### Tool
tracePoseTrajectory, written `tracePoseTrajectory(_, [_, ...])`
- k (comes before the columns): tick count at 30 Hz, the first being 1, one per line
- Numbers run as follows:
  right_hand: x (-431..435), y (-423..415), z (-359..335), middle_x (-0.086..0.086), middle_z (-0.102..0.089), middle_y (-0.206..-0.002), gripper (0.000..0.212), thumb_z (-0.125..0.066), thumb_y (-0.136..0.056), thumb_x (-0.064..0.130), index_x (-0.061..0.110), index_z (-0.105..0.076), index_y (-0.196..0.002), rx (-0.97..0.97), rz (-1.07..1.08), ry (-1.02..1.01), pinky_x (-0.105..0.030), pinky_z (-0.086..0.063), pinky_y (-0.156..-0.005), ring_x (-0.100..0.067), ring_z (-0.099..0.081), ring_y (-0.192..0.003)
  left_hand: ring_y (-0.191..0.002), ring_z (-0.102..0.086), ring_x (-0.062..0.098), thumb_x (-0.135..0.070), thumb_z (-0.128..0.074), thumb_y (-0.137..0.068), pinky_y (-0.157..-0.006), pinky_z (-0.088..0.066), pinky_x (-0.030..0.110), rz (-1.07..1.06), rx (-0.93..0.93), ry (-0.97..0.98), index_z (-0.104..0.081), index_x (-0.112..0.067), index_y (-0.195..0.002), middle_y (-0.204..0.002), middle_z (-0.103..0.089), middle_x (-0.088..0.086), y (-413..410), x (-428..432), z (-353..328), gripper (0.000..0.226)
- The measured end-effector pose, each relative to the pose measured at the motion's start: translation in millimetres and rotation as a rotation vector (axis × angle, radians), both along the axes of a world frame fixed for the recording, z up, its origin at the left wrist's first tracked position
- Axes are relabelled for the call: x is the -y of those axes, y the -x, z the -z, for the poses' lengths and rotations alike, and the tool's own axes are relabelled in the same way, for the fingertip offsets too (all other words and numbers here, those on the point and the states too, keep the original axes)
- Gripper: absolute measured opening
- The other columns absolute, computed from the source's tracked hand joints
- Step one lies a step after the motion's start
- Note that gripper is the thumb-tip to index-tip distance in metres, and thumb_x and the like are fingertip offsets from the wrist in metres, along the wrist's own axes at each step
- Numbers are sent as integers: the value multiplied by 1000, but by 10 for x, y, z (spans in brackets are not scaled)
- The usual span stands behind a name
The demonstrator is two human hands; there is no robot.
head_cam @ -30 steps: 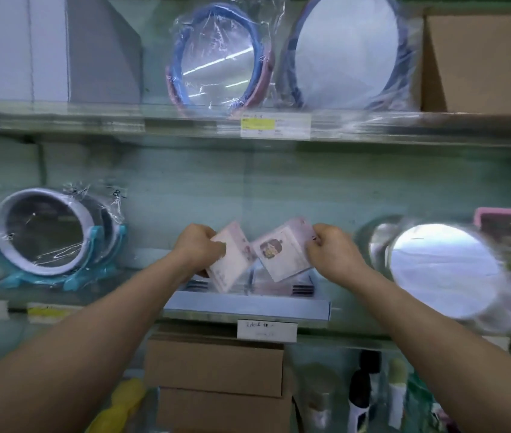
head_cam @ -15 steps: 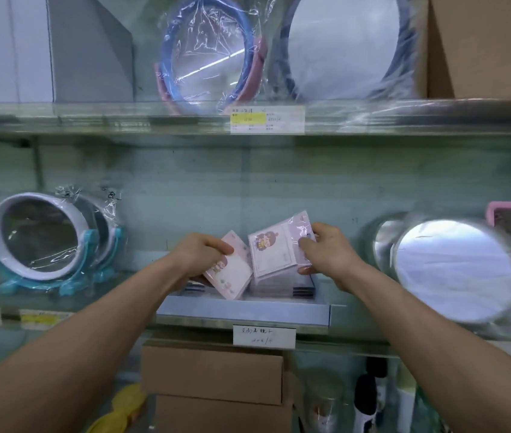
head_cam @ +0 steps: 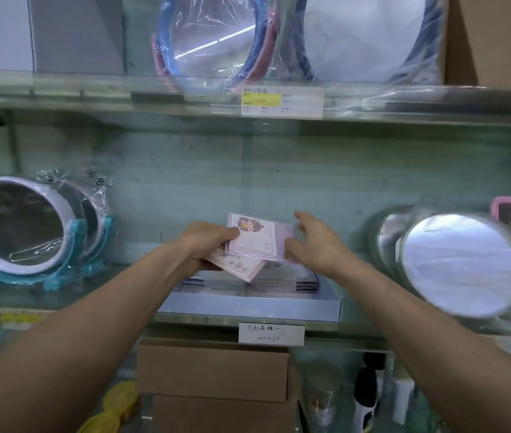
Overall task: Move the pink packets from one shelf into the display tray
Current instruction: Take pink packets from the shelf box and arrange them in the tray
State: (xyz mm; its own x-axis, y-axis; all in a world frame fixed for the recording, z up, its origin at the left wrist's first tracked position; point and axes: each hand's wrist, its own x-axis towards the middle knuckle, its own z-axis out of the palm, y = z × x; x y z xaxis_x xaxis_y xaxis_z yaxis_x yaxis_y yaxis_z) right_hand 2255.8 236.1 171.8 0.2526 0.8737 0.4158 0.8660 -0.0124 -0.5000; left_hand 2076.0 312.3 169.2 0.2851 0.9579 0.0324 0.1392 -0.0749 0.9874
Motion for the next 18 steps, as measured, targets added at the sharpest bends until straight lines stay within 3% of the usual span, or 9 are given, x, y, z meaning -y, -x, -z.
tracePoseTrajectory(4, [16, 134, 33, 3, -43, -143, 64, -63, -82, 21, 23, -40, -142, 412, -259, -20, -39, -34, -107, -21, -38, -132, -72, -66, 25, -16, -66, -87, -65, -57, 36, 33, 33, 24, -64, -3, -97, -92, -70, 14, -49, 14, -28, 17])
tracePoseTrajectory(7, [-40, 129, 50, 3, -52, -137, 56, -56, -88, 16, 32, -44, -140, 390, -261, 47, -33, -42, -97, -22, -50, -118, -69, -64, 21, -22, -64, -90, -62, -56, 33, 41, 41, 15, -63, -7, -85, -84, -66, 10, -84, 30, -47, 15])
tracePoseTrajectory(9, [-64, 80, 33, -3, -65, -108, 36, -50, -89, 9, 28, -62, -117, 396, -233, -8, -30, -43, -76, -25, -54, -93, -69, -64, 20, -30, -61, -91, -56, -56, 29, 32, 42, 5, -65, -7, -84, -83, -66, 9, -62, 19, -54, 25])
tracePoseTrajectory(11, [-95, 22, 16, -8, -65, -95, 29, -46, -87, 2, 21, -65, -97, 473, -138, -60, -28, -32, -65, -29, -53, -86, -69, -63, 20, -30, -60, -92, -56, -57, 30, 1, 32, -25, -66, -5, -84, -83, -65, 10, -12, 0, -56, 26])
tracePoseTrajectory(14, [-154, -61, 67, -12, -66, -98, 29, -44, -83, -5, 18, -62, -87, 550, -62, -32, -26, -27, -63, -31, -52, -86, -66, -62, 19, -12, -58, -92, -60, -57, 31, -43, 3, -75, -62, -8, -81, -83, -63, 11, 93, -43, -35, 12])
tracePoseTrajectory(18, [-331, -112, 214, -13, -66, -103, 26, -45, -80, -6, 14, -59, -86, 595, -26, 121, -27, -33, -66, -33, -55, -91, -67, -62, 19, 2, -54, -89, -48, -55, 25, -112, 25, -83, -63, -12, -79, -89, -64, 12, 210, -118, -11, 19])
